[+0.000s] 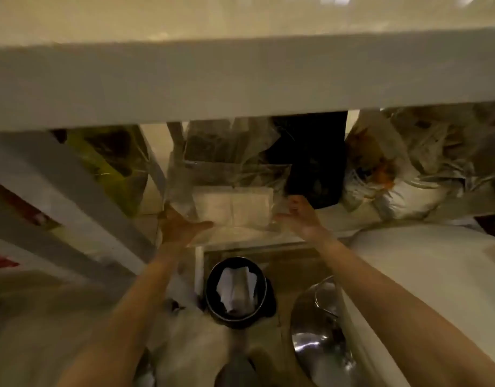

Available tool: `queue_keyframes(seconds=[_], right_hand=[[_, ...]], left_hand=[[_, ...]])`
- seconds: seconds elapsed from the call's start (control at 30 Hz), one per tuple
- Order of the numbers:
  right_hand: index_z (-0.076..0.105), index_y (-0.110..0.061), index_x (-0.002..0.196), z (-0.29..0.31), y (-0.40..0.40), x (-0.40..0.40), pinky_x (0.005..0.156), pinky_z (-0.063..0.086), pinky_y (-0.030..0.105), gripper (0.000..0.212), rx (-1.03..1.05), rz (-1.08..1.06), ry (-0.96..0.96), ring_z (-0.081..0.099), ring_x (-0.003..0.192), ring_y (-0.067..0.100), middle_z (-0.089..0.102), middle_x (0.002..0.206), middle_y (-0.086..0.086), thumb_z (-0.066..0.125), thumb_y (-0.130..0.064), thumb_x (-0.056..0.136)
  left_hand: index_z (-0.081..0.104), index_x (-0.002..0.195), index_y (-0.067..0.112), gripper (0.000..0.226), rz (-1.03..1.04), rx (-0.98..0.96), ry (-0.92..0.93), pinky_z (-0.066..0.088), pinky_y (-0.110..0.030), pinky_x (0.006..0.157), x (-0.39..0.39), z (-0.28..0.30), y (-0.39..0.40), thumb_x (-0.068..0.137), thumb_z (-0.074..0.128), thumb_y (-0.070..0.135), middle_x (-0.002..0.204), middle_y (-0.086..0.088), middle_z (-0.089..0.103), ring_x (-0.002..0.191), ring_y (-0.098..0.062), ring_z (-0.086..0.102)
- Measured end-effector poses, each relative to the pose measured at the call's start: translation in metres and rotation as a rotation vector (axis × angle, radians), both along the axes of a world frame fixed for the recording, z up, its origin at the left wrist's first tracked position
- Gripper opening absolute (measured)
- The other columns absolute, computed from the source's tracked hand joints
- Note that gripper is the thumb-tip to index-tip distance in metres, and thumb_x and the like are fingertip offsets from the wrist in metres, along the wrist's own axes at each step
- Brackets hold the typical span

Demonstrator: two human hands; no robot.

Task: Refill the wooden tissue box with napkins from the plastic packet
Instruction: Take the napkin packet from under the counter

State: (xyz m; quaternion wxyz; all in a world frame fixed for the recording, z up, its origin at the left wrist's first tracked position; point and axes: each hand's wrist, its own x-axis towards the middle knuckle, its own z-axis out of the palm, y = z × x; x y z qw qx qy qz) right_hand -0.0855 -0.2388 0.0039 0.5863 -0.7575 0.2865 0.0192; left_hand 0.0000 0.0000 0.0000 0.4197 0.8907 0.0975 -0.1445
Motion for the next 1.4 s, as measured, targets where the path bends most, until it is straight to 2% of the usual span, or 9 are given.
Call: queue_keyframes(seconds=[0.13,0.3,0.47,0.67,0.87,1.03,1.17,1.27,1.4], right_hand=[[0.028,-0.005,0.14,-0.021,0.004,0.019,0.097,0.042,0.032,0.079,0.092,-0.006,0.025,0.043,0.126,0.025,0.042,0.14,0.012,0.073,-0.004,0.075],[0.051,-0.004,0.112,-0.034,0.004,0.034,0.051,0.044,0.008,0.045,0.049,-0.092,-0.03,0.054,0.074,0.012,0.055,0.093,0.008,0.074,0.0,0.072],[0.061,0.008,0.105,-0.031,0.0,0.026,0.064,0.047,0.017,0.04,-0.055,-0.022,0.016,0.056,0.082,0.019,0.06,0.088,0.007,0.076,-0.006,0.071],[0.058,-0.004,0.07,0.023,-0.016,-0.007,0.062,0.043,0.021,0.019,-0.05,0.017,0.043,0.053,0.064,0.007,0.054,0.067,-0.002,0.077,-0.005,0.071],[0.06,-0.012,0.074,0.097,-0.032,-0.071,0.072,0.05,0.02,0.022,-0.079,0.051,0.068,0.061,0.075,0.016,0.064,0.078,0.003,0.081,-0.009,0.066],[0.064,-0.003,0.079,0.171,-0.045,-0.125,0.074,0.05,0.03,0.021,-0.079,0.171,-0.035,0.065,0.075,0.011,0.064,0.078,0.003,0.079,-0.001,0.065],[0.061,0.016,0.09,0.229,-0.055,-0.158,0.062,0.047,0.007,0.032,-0.123,0.255,-0.023,0.062,0.065,-0.006,0.062,0.075,0.001,0.077,0.001,0.067],[0.068,0.004,0.095,0.272,-0.061,-0.174,0.075,0.054,0.02,0.032,-0.127,0.326,-0.029,0.067,0.078,0.009,0.07,0.087,0.005,0.079,-0.006,0.067],[0.069,-0.011,0.099,0.325,-0.065,-0.188,0.066,0.051,0.007,0.029,-0.13,0.37,-0.06,0.068,0.073,-0.003,0.072,0.089,-0.003,0.076,-0.008,0.071]], left_hand=[[-0.001,0.145,0.012,0.128,0.073,-0.112,0.025,0.024,-0.042,0.115,0.035,-0.028,-0.001,0.054,0.087,0.025,0.155,-0.01,0.016,0.141,-0.028,0.02],[0.039,0.134,0.014,0.12,0.174,-0.352,0.15,0.045,-0.045,0.101,0.058,-0.059,0.001,0.026,0.087,0.036,0.131,-0.007,0.055,0.114,-0.028,0.057],[0.067,0.078,0.01,0.024,0.16,-0.417,0.159,0.054,-0.036,0.078,0.038,-0.04,0.004,0.059,0.081,0.006,0.096,-0.02,0.066,0.074,-0.024,0.06],[0.065,0.069,0.009,0.014,0.126,-0.455,0.122,0.044,-0.008,0.04,-0.011,0.025,-0.002,0.066,0.076,0.0,0.048,0.007,0.065,0.037,0.004,0.056],[0.06,0.067,0.025,0.023,-0.05,-0.326,0.177,0.047,-0.027,0.08,-0.066,0.108,-0.002,0.066,0.079,0.012,0.084,0.0,0.064,0.09,-0.019,0.056],[0.066,0.073,0.013,0.02,-0.229,-0.375,0.172,0.048,-0.025,0.078,-0.112,0.179,0.004,0.063,0.078,0.0,0.067,0.008,0.07,0.075,-0.011,0.059],[0.067,0.066,0.017,0.015,-0.354,-0.354,0.115,0.044,-0.02,0.066,-0.14,0.231,0.009,0.061,0.082,0.016,0.072,0.007,0.068,0.079,-0.012,0.061],[0.064,0.05,0.023,0.027,-0.455,-0.301,0.066,0.045,-0.024,0.066,-0.149,0.267,0.013,0.048,0.085,0.04,0.059,0.012,0.069,0.071,-0.014,0.062],[0.057,0.063,0.01,0.018,-0.527,-0.417,0.004,0.047,-0.018,0.06,-0.165,0.32,0.009,0.071,0.073,0.009,0.05,0.012,0.068,0.054,0.001,0.064]])
